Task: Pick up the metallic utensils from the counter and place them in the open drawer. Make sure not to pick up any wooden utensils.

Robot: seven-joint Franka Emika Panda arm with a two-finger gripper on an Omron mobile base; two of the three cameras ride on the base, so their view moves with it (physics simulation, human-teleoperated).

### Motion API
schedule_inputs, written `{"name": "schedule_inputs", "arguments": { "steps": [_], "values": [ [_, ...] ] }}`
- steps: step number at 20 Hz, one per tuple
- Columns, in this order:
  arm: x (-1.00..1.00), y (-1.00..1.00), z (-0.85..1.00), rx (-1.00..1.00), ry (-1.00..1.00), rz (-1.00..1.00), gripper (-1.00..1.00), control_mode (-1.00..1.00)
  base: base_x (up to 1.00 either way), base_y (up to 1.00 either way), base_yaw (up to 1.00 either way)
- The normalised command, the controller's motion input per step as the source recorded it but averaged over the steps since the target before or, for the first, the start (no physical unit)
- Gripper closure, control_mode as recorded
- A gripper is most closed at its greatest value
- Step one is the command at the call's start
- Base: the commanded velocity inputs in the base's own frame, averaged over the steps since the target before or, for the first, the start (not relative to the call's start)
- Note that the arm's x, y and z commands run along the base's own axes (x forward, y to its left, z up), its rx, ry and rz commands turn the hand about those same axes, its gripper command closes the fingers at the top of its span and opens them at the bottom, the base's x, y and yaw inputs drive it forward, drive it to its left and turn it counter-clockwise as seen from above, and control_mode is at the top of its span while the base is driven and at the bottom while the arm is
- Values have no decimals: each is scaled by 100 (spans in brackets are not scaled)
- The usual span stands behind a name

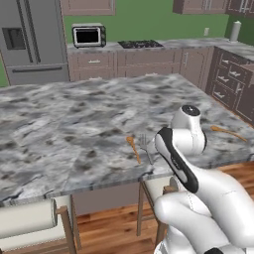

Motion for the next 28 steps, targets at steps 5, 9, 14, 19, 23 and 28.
{"name": "schedule_inputs", "arguments": {
  "steps": [5, 9, 14, 19, 23, 28],
  "values": [
    [44, 0, -35, -1, 2, 1, -100, -100, 0, 0, 0],
    [46, 0, -33, -2, 5, 0, -100, -100, 0, 0, 0],
    [47, 0, -26, -3, 5, 0, -100, -100, 0, 0, 0],
    [48, 0, -18, -1, 7, 0, -100, -100, 0, 0, 0],
    [40, 0, -26, -1, 8, 0, -100, -100, 0, 0, 0],
    [26, 0, -35, -2, 5, 0, -100, -100, 0, 0, 0]
  ]
}}
